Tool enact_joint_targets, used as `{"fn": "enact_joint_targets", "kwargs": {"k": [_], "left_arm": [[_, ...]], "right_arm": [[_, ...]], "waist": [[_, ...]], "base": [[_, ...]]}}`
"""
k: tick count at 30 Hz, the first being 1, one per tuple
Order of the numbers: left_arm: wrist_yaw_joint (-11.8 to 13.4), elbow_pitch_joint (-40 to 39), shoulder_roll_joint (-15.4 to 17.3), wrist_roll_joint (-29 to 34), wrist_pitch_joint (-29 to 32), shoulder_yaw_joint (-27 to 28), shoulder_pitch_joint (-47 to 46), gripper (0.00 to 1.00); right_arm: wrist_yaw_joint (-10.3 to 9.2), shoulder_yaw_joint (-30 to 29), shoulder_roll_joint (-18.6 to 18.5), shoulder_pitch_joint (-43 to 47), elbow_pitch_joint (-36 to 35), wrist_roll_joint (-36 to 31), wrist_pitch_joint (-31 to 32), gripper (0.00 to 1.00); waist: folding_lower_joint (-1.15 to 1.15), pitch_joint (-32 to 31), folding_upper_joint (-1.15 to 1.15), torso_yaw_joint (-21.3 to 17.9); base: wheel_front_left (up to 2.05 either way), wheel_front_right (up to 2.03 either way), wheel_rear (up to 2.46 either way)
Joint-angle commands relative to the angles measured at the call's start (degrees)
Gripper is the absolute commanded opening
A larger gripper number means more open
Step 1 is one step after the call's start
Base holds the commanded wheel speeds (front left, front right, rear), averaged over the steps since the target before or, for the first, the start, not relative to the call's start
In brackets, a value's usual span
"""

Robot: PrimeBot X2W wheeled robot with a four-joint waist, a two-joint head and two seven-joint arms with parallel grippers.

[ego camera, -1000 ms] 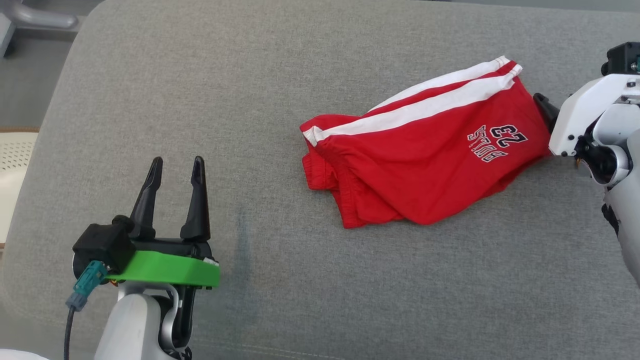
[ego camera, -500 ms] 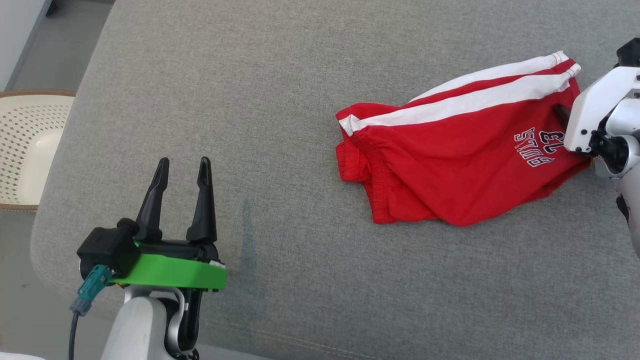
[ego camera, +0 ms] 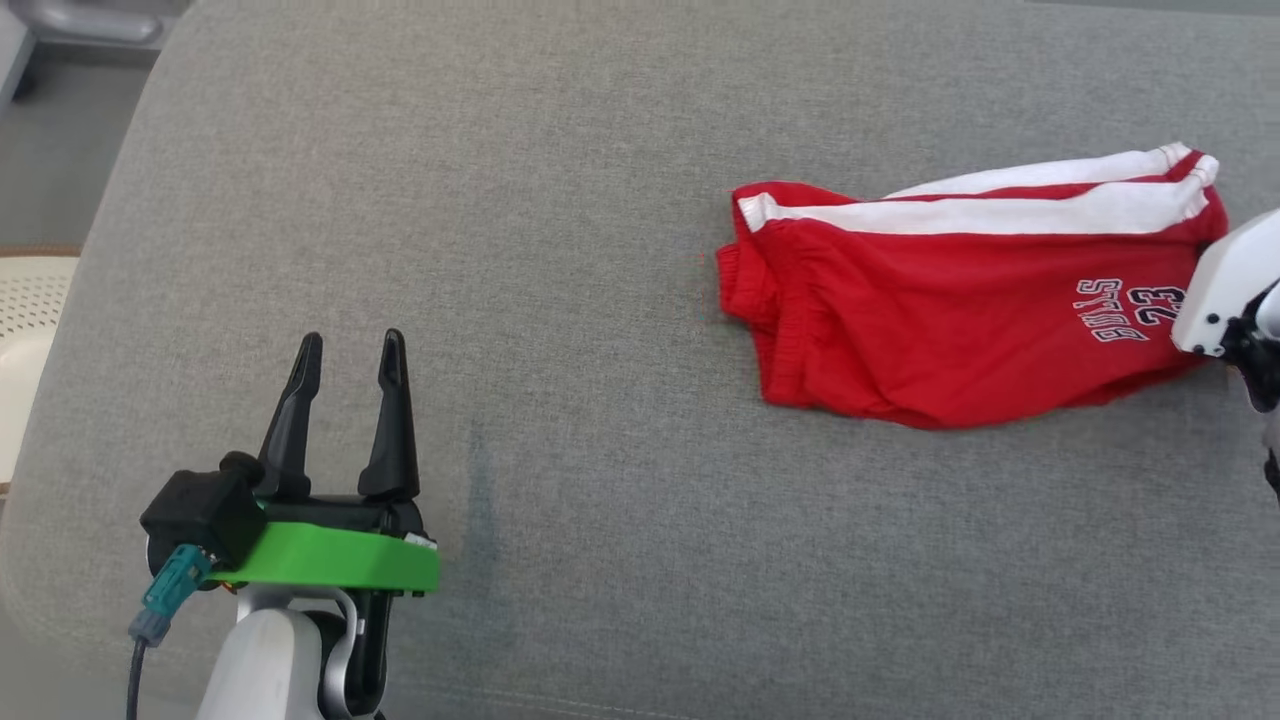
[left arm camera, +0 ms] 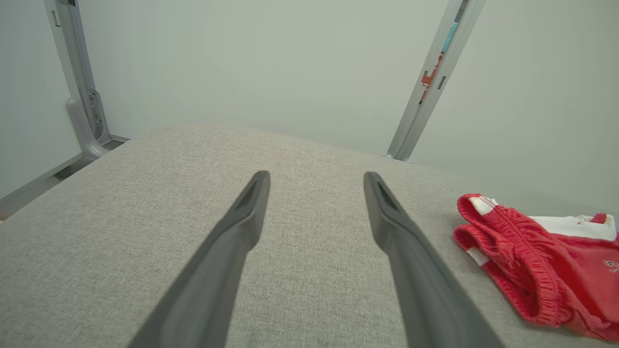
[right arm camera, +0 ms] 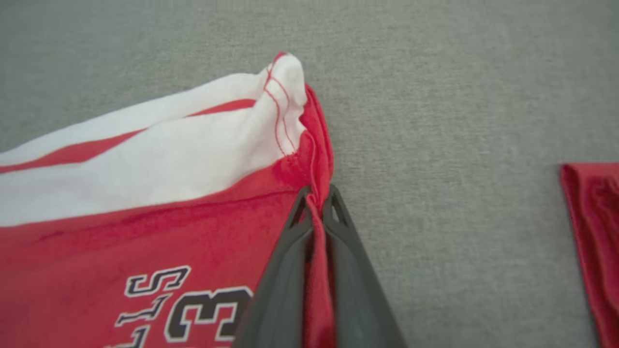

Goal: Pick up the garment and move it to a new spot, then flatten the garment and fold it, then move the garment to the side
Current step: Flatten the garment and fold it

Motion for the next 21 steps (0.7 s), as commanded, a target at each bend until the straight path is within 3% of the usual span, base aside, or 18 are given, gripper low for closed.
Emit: {"fn": "enact_joint_targets", "kwargs": {"k": [1,8,12,21], "left_arm": [[-0.2,0.1,0.6,0.2,-0.1,0.0,1.1,1.0],[-0.1,0.8,0.9,0.3,-0.1,-0.5,2.6,1.0],[-0.1,1.2,1.1,0.2,-0.1,-0.8,3.4,1.0],[-0.1,1.5,1.3,-0.6,-0.1,-1.8,4.6,1.0]], "right_arm": [[-0.15,-1.3,-0.7,1.2,-0.6,-1.2,-1.0,0.0],[-0.14,-9.7,-1.2,4.7,-5.8,-8.5,-3.8,0.0],[-0.13,-11.3,1.3,6.3,-11.7,-11.7,-3.0,0.0],[-0.13,-1.5,10.3,10.0,-27.5,-12.5,5.7,0.0]], "waist": [[0.0,-2.2,0.0,-2.2],[0.0,-5.2,0.0,-4.2],[0.0,-6.4,0.0,-4.4],[0.0,-8.4,0.0,-3.5]], "base": [[0.0,0.0,0.0],[0.0,0.0,0.0],[0.0,0.0,0.0],[0.0,0.0,0.0]]}}
